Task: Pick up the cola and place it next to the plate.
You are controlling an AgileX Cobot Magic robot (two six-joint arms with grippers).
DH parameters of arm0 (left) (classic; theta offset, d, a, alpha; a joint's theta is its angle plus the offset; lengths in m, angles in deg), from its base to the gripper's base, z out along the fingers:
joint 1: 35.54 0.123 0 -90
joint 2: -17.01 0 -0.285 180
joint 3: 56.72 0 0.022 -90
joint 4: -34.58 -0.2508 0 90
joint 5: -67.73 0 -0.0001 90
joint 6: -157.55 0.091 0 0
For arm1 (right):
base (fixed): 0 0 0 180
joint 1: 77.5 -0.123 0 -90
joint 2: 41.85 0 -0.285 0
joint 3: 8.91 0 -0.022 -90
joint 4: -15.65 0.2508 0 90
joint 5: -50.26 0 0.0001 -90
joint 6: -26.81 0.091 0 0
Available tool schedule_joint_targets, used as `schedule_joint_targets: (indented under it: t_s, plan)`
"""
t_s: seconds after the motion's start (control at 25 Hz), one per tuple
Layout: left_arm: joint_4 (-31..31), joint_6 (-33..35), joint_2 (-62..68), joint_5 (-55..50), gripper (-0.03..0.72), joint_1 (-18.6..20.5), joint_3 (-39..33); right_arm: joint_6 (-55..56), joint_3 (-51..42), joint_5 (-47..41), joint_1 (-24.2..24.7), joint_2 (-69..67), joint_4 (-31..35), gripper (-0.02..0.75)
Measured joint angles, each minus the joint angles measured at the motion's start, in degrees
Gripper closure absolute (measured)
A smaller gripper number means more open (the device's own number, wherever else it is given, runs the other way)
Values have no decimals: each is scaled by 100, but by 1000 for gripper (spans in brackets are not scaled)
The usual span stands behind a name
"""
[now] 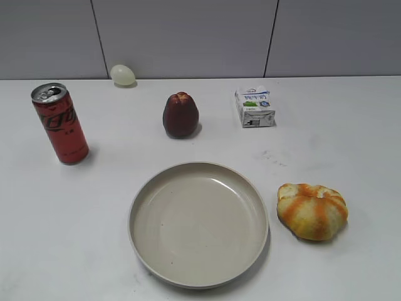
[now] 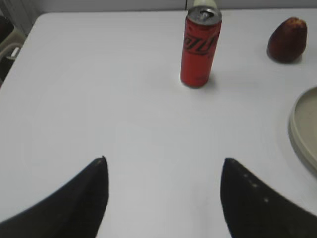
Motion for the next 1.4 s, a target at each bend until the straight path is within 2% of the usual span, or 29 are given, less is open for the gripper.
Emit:
schedule_joint_targets:
  t_s: [0.2, 0.44, 0.76, 0.92, 1.16, 1.4]
  plan:
    - [0, 0, 1307, 110, 151, 0, 144, 0, 0, 0, 0, 0, 0, 206]
    - [0, 0, 3072, 679, 151, 0, 799, 0, 0, 0, 0, 0, 0, 206]
    - [0, 0, 5321, 998, 151, 0, 2292, 0, 0, 0, 0, 0, 0, 206]
    - [0, 0, 6346, 1023, 149, -172, 3117, 0, 0, 0, 0, 0, 0, 206]
    - [0, 45, 7778, 1019, 28, -513, 4152, 0, 0, 0, 0, 0, 0, 206]
    - [0, 97, 8804, 1024, 20, -594, 4831, 0, 0, 0, 0, 0, 0, 206]
